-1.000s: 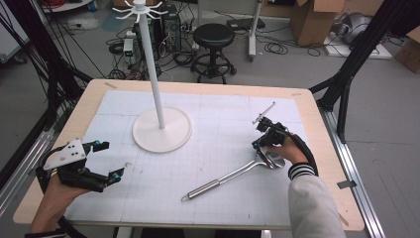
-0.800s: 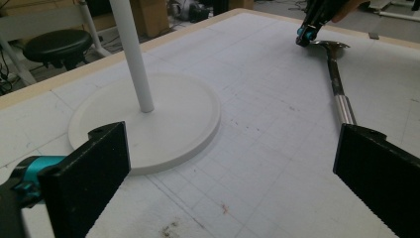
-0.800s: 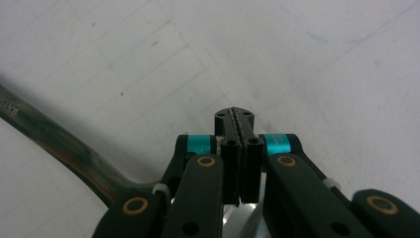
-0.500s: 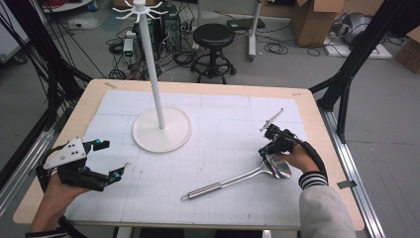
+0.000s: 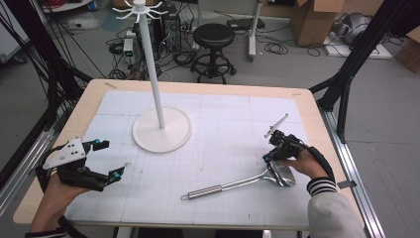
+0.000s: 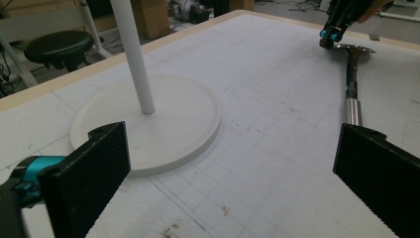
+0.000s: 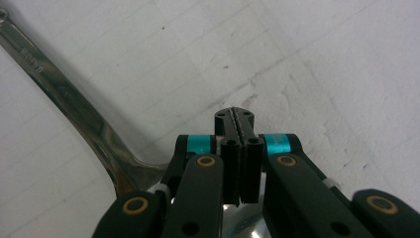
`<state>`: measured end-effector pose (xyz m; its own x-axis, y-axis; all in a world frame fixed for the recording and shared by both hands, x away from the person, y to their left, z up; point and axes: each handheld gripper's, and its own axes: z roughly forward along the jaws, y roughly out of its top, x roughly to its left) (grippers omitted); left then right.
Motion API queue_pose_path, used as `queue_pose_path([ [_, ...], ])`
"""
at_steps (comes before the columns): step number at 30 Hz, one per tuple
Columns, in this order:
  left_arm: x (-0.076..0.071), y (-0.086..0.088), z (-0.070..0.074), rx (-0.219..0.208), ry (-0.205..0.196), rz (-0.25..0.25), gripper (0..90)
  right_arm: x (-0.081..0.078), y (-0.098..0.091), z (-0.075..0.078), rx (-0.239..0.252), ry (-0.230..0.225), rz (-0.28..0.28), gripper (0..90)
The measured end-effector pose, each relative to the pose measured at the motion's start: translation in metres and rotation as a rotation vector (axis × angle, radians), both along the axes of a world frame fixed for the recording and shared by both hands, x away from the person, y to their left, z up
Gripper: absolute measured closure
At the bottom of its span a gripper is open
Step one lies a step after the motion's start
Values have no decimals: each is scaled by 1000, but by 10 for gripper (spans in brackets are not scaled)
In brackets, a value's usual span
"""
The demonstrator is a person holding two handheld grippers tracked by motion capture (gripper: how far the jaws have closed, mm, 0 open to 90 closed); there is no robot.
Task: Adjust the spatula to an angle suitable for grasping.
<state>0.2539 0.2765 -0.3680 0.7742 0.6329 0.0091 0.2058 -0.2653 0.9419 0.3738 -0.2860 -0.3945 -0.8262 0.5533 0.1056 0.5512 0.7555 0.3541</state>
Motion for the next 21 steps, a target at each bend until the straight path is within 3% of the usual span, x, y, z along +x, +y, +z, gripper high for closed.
queue_pose_path([
  [12,0,0,0,4,0,0,17,-16,-5,2,-28,14,39,900],
  [21,1,0,0,4,2,-1,17,-24,-9,1,-21,14,49,900],
])
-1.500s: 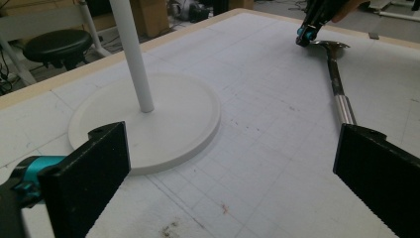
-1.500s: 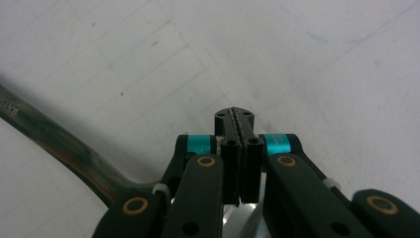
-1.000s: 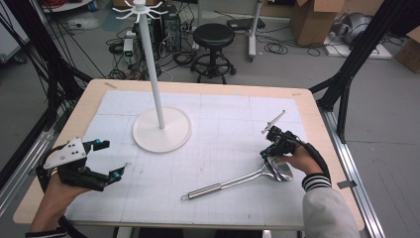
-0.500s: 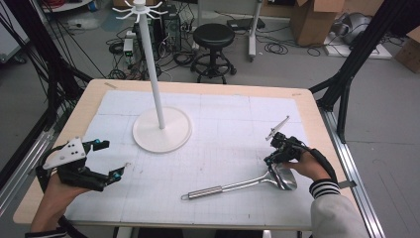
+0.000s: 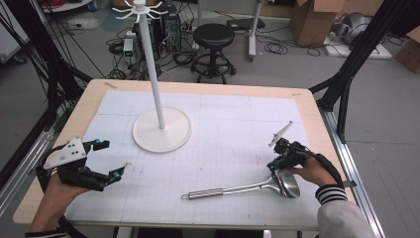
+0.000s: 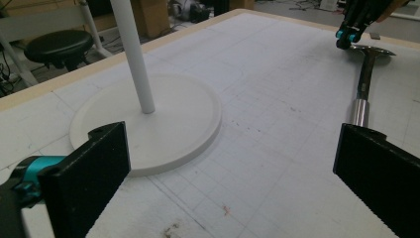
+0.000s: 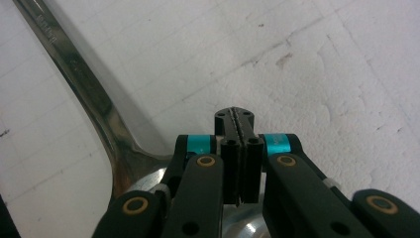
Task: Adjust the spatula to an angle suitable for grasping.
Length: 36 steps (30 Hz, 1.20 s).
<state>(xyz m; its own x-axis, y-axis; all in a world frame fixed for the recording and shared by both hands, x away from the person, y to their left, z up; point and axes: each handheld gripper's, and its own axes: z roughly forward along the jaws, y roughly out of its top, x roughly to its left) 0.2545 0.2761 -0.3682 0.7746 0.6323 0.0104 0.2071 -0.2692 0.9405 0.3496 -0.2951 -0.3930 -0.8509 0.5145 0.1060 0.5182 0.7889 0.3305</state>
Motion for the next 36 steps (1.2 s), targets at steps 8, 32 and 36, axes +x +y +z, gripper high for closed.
queue_pose_path([
  [8,-1,0,1,-1,-4,-1,17,-8,-2,1,-9,2,17,900],
  [32,-1,1,1,2,-6,1,17,-23,-3,37,56,-113,66,702],
  [36,-1,1,1,-1,-6,5,17,-29,-1,44,63,-143,94,547],
])
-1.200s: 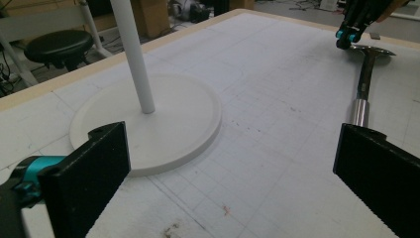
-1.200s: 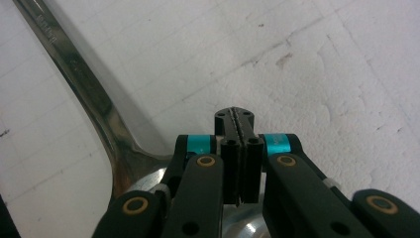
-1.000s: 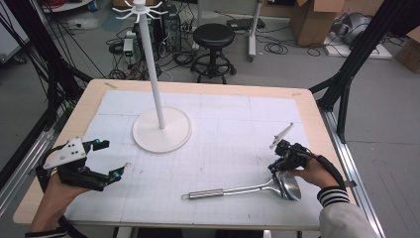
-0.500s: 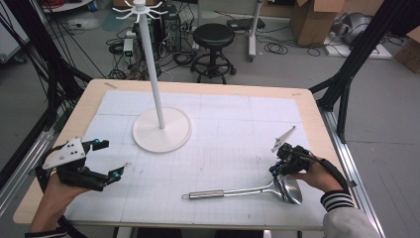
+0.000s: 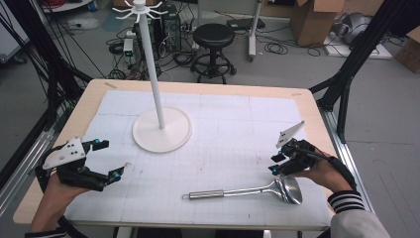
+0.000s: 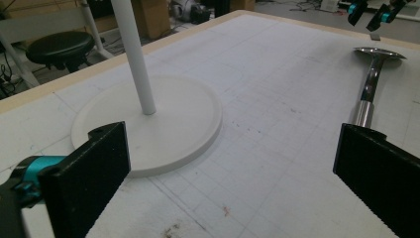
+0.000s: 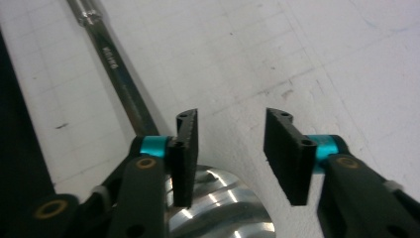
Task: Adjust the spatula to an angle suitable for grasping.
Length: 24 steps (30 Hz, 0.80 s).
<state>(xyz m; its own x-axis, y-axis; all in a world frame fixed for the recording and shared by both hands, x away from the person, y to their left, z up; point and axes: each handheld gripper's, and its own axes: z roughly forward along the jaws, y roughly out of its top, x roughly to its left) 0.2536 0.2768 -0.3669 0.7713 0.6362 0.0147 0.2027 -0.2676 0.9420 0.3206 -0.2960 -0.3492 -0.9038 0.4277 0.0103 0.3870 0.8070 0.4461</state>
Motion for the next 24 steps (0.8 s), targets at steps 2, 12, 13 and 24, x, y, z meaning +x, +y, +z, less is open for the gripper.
queue_pose_path([
  [2,0,0,0,-1,-1,0,17,-3,1,2,3,-4,4,451],
  [12,0,0,0,0,1,0,17,-11,20,10,-5,-54,13,4],
  [13,0,0,0,4,0,-1,17,-12,23,11,-7,-69,7,4],
  [24,0,0,0,-2,-1,-1,17,-18,42,6,-36,-57,137,5],
])
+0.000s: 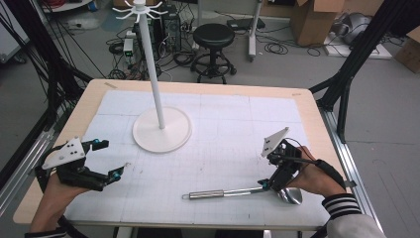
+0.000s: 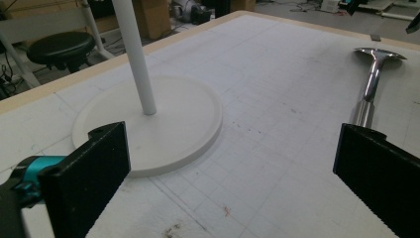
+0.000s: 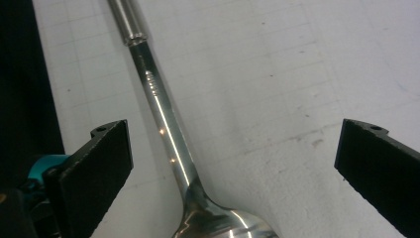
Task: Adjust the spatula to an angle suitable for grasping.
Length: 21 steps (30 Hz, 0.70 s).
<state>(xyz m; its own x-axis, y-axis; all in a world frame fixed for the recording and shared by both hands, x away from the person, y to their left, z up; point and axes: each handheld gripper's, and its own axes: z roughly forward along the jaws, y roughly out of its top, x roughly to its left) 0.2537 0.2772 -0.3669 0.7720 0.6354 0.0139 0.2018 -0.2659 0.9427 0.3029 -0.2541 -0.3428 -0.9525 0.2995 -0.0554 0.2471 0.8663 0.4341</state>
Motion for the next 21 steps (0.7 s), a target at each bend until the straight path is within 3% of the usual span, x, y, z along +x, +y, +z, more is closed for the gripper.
queue_pose_path([
  [8,0,-1,0,2,4,-1,17,-4,14,-11,-44,27,84,44],
  [14,0,0,0,-3,4,2,17,-3,24,-22,-93,41,112,80],
  [16,0,0,0,0,3,1,17,-3,28,-25,-118,40,125,148],
  [21,0,0,0,2,2,-2,17,-4,36,-33,-152,52,148,202],
])
